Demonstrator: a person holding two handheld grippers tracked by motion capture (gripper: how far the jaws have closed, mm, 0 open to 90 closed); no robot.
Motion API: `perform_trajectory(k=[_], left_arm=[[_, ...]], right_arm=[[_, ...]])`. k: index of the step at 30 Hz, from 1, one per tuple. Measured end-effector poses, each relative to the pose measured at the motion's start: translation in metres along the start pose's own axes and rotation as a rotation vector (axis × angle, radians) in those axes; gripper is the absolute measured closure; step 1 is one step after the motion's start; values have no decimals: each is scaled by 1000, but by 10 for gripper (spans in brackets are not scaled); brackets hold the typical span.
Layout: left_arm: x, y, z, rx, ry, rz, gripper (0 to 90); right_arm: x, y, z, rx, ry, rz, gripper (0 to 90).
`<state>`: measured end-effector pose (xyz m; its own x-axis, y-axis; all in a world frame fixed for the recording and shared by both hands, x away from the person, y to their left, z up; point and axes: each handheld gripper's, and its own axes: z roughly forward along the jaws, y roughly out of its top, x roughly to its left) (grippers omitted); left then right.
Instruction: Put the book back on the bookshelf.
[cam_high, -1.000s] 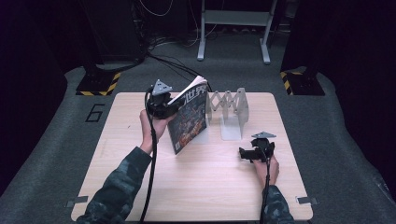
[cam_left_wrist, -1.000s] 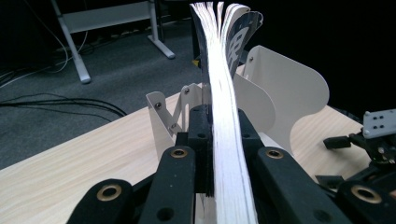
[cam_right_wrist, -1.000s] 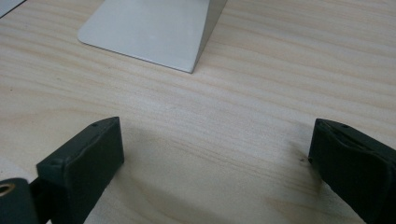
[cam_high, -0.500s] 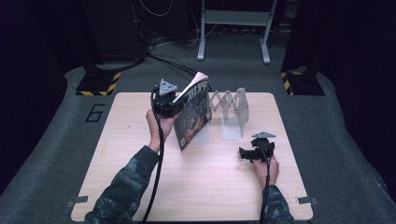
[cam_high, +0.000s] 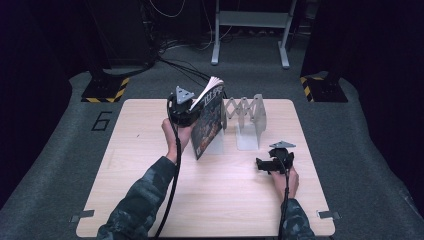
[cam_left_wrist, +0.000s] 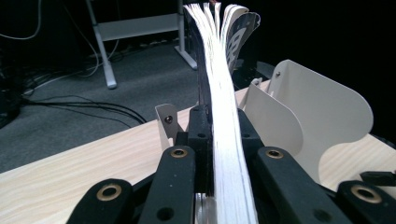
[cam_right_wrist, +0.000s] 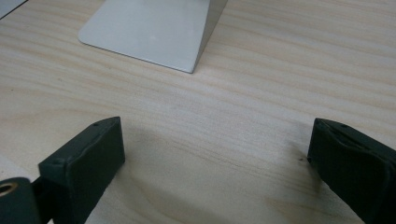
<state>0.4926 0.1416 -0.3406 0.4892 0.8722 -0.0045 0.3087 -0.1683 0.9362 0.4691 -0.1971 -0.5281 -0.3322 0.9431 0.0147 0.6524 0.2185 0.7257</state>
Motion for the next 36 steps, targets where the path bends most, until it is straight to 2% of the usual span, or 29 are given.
perform_trajectory(k=[12,16,19,21,28,31,36], left_arm=[[3,3,7,16,19,-21,817],[4,4,9,17,30,-6,811],[6,4,9,11,35,-10,791],[7,4,8,-7,34,-22,737],[9,6,-6,-44,38,-13,510],[10,6,-14,-63,18,-15,409],[11,3,-25,-59,-18,-2,274]], right_arm=[[0,0,0,-2,-1,-1,31],[0,0,0,-2,1,1,31],[0,0,0,-3,1,-5,31],[1,0,0,0,0,9,32],[1,0,0,-1,0,6,32],[1,0,0,0,0,10,32],[1,0,0,0,0,9,32]])
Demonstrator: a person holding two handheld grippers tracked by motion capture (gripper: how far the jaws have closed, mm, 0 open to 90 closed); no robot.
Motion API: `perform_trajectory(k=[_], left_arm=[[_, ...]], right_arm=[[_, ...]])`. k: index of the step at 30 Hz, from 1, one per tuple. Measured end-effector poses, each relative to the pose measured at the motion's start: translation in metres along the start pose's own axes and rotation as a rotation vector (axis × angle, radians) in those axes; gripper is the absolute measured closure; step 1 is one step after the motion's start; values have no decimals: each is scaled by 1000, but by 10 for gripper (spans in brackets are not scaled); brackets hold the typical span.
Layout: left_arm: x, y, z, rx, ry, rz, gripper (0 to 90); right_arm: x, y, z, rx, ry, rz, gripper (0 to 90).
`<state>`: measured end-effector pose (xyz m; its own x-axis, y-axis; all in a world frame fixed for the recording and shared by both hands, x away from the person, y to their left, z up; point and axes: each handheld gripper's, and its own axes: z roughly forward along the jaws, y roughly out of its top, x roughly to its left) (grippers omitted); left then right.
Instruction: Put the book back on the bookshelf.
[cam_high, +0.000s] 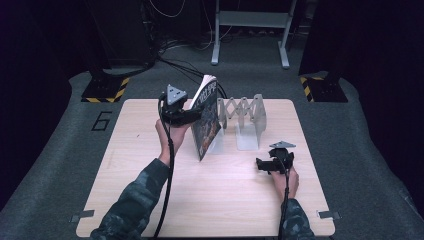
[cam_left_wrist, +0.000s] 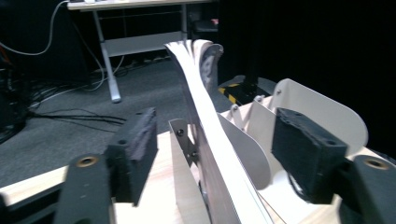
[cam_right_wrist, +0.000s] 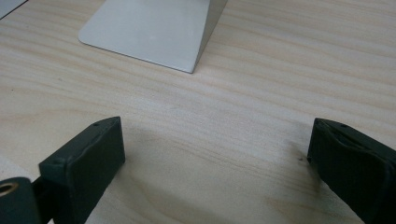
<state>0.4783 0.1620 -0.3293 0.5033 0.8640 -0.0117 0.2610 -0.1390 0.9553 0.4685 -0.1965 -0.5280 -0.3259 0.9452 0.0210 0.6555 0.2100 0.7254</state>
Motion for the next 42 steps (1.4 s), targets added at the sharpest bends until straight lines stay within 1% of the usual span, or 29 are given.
perform_trajectory(k=[1,4,5,6,7,9,13,15,17,20,22,23,24,25,26,27,29,32,35,36,37,38,39,40,42], left_arm=[[0,-1,-2,-7,-3,0,255],[-1,-4,-7,-8,-14,11,210],[-2,-5,-9,-18,-13,8,202],[-3,-5,-11,-10,-20,14,197],[-3,-6,-12,-19,-18,22,195],[-5,-8,-14,-15,-25,23,189],[-8,-13,-17,5,-32,45,154],[-9,-16,-18,6,-30,54,150],[-9,-20,-19,22,-44,54,145],[-10,-28,-20,29,-46,65,148],[-9,-35,-19,44,-55,60,135],[-9,-39,-18,61,-55,64,122],[-9,-44,-16,59,-55,53,110],[-8,-48,-15,74,-53,54,98],[-8,-53,-13,80,-45,44,85],[-6,-58,-11,93,-52,31,72],[-5,-68,-6,113,-51,17,59],[-5,-84,2,144,-60,-2,58],[-6,-100,11,181,-80,-27,95],[-7,-105,14,190,-80,-37,119],[-8,-109,17,208,-85,-36,157],[-9,-113,20,219,-84,-45,160],[-9,-117,22,235,-86,-38,173],[-10,-121,25,238,-81,-61,206],[-11,-128,28,246,-77,-75,223]], right_arm=[[0,0,0,0,0,0,32],[0,0,0,0,0,0,32],[0,0,0,0,0,0,32],[0,0,0,0,0,0,32],[0,0,0,0,-1,0,32],[0,0,0,0,0,0,32],[0,0,0,0,0,0,32],[0,0,0,0,0,0,32],[0,0,0,0,0,0,32],[0,0,0,0,0,0,32],[0,0,0,0,1,0,33],[0,0,0,0,0,0,33],[0,0,0,0,0,0,33],[0,0,0,0,0,0,33],[0,0,0,0,0,0,33],[0,0,0,0,0,0,33],[0,0,0,0,0,0,33],[0,0,0,0,0,0,33],[0,0,0,0,0,0,33],[0,0,0,0,0,0,33],[0,0,0,0,0,0,33],[0,0,0,0,0,0,33],[0,0,0,0,1,0,33],[0,0,0,0,1,0,33],[0,0,0,-1,0,0,33]])
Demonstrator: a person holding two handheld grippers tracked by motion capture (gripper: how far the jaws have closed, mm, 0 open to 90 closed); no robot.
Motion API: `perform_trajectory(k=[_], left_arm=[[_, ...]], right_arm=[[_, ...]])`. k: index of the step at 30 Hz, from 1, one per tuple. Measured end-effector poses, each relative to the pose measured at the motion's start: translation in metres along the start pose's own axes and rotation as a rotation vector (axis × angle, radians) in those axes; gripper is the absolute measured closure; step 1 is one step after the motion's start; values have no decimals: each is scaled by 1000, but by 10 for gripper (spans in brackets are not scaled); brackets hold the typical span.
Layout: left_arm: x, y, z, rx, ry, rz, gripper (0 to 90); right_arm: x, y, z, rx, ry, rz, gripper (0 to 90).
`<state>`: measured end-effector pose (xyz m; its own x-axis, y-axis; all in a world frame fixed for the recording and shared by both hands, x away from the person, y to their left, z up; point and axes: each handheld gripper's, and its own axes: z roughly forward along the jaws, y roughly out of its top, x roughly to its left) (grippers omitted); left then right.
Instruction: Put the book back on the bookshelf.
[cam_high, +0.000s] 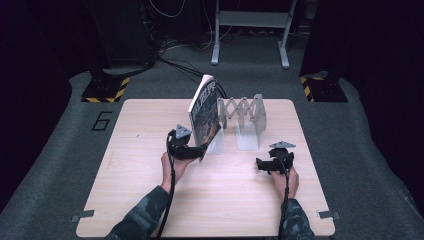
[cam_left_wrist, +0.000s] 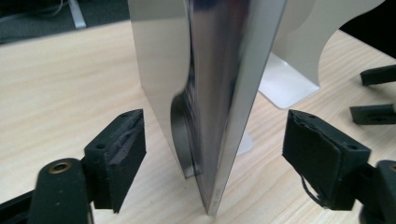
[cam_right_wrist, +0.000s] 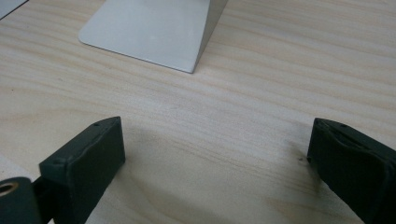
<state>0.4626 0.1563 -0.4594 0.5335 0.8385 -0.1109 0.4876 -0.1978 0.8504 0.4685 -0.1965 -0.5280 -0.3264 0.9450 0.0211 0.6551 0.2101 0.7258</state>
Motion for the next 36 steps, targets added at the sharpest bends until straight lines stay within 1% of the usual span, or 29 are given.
perform_trajectory(k=[2,3,5,7,8,9,10,11,12,13,14,16,18,19,20,25,32,33,36], left_arm=[[0,-4,4,8,-2,-12,278],[0,-6,5,8,4,-11,287],[0,-9,9,14,8,-21,357],[1,-11,13,23,5,-24,392],[1,-13,15,22,-4,-43,419],[1,-14,16,23,-13,-46,437],[1,-16,18,16,-23,-68,463],[1,-17,20,18,-27,-74,487],[1,-19,23,19,-30,-92,512],[2,-20,25,21,-34,-100,549],[2,-21,26,38,-34,-104,578],[4,-23,29,37,-41,-116,625],[6,-24,29,43,-46,-130,662],[8,-25,29,38,-47,-141,682],[9,-25,29,44,-56,-145,692],[10,-25,28,41,-63,-161,711],[8,-26,29,38,-89,-189,709],[6,-26,29,30,-93,-205,708],[5,-26,29,31,-105,-196,700]], right_arm=[[0,0,0,0,0,0,33],[0,0,0,0,0,0,33],[0,0,0,0,0,0,33],[0,0,0,0,0,0,33],[0,0,0,0,0,0,34],[0,0,0,0,0,0,34],[0,0,0,0,0,0,34],[0,0,0,0,0,0,34],[0,0,0,0,0,0,34],[0,0,0,0,0,0,34],[0,0,0,0,0,0,33],[0,0,0,0,0,0,34],[0,0,0,0,0,0,34],[0,0,0,0,0,0,34],[0,0,0,0,0,0,34],[0,0,0,0,0,-1,34],[0,0,0,-1,1,-5,35],[0,0,0,-1,0,-3,34],[0,0,0,-1,0,-5,34]])
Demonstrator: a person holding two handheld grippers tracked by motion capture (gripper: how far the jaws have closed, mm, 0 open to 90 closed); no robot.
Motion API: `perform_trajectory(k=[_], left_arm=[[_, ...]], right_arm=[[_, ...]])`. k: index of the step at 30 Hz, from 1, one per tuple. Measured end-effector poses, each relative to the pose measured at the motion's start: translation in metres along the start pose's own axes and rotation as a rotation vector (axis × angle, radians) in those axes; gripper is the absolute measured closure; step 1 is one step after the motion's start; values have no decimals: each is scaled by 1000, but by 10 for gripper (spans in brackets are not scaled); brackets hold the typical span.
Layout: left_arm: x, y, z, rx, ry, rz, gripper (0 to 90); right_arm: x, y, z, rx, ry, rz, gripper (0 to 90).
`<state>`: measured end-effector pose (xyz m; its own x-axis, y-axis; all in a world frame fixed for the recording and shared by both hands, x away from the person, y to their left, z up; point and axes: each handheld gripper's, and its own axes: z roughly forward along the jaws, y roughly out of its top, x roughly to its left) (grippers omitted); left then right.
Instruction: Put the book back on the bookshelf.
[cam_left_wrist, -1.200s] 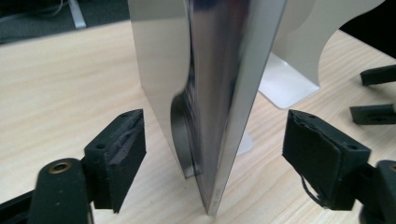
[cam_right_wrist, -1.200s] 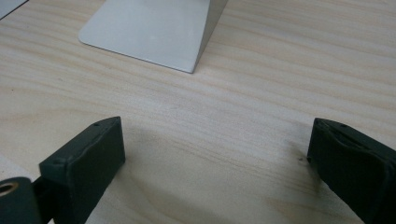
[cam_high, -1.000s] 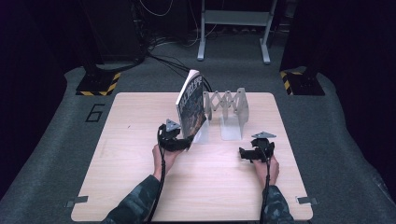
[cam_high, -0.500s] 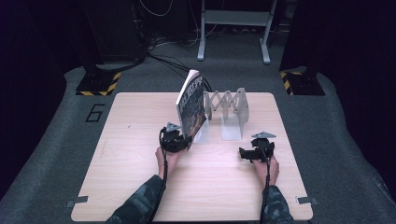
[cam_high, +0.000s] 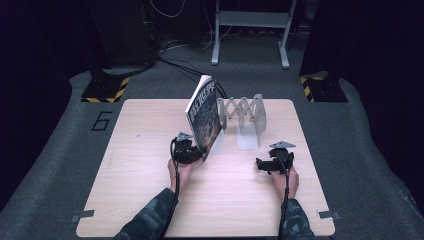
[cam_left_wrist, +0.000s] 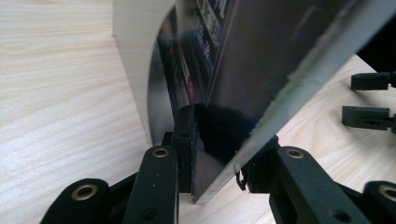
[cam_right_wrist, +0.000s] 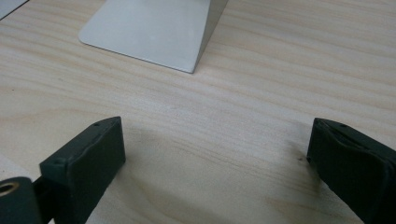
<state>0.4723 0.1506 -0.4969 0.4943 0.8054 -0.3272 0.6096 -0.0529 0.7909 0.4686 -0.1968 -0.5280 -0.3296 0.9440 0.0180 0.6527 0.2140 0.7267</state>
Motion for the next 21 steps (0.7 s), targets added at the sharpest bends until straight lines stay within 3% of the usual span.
perform_trajectory(k=[21], left_arm=[[-16,-4,2,13,-53,12,623]], right_arm=[[0,0,0,-2,-2,0,34]])
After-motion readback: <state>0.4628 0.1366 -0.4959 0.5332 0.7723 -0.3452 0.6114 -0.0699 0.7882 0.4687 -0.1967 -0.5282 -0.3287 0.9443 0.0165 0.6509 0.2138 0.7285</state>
